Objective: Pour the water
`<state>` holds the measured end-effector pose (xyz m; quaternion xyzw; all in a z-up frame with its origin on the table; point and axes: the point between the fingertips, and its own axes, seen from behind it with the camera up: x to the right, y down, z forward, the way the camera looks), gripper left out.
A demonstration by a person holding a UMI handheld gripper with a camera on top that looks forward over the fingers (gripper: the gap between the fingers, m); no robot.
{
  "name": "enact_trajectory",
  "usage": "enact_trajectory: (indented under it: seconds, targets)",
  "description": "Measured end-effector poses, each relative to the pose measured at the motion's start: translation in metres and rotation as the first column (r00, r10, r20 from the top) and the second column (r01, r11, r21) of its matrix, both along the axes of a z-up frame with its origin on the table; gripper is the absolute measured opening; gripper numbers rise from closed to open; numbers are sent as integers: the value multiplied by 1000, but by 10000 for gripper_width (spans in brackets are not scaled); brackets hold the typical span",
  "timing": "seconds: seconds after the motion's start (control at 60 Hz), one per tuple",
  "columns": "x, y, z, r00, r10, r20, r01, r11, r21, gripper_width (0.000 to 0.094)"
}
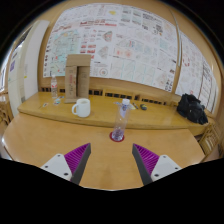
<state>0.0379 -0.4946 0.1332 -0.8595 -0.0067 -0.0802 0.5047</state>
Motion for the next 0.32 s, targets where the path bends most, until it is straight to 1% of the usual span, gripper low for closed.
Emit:
enact_trajectory:
  seconds: [0.15, 0.317]
  targets:
    - [-26, -40, 13, 999, 26, -29, -26, 1000, 1, 850]
    - [-28, -59, 8, 999, -3, -47, 3, 1000, -16, 849]
